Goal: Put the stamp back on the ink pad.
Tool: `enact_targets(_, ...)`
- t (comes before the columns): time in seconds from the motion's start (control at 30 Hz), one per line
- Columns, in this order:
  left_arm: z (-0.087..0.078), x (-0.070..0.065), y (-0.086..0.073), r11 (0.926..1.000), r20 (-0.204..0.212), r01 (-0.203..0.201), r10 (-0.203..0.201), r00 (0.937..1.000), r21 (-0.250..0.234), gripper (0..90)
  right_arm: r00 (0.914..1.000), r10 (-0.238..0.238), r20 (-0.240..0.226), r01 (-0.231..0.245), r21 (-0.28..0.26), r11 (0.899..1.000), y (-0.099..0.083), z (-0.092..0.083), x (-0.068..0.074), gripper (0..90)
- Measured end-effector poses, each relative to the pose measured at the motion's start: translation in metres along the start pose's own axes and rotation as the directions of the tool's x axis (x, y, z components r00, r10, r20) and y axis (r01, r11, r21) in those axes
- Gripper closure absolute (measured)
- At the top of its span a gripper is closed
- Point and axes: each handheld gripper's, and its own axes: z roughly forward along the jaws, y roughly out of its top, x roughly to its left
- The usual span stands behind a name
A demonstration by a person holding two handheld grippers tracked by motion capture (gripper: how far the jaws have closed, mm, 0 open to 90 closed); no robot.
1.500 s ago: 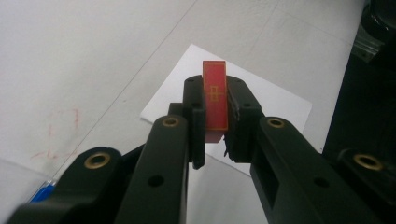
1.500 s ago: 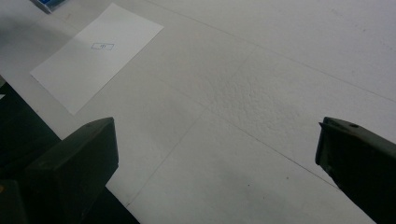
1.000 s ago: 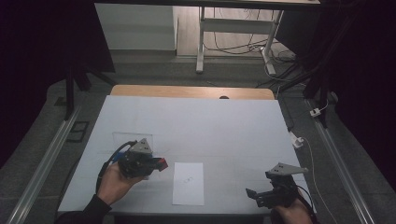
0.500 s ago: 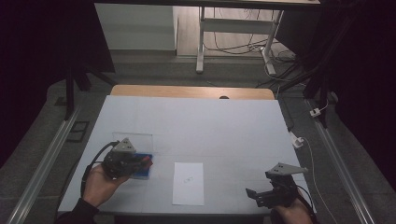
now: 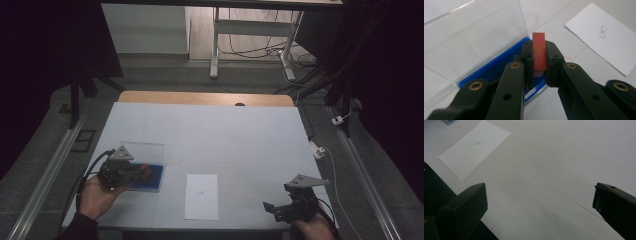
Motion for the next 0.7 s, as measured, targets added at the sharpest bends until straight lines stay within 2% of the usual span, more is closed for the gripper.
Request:
enact_targets(0.23,0.002,0.01,-0.003,0.9995,-0.02,0.032,-0.032,0.9993,0.003,79.4,1.0,-0.003,0.0,0.003,0.003,1.0,0.0,0.0,0.0,0.0)
enact_targets(0.7,0.015,0.023,-0.005,0.998,-0.036,0.05,-0.049,0.9981,0.039,79.4,1.0,-0.006,0.003,0.006,0.009,1.0,0.0,0.001,0.0,0.0)
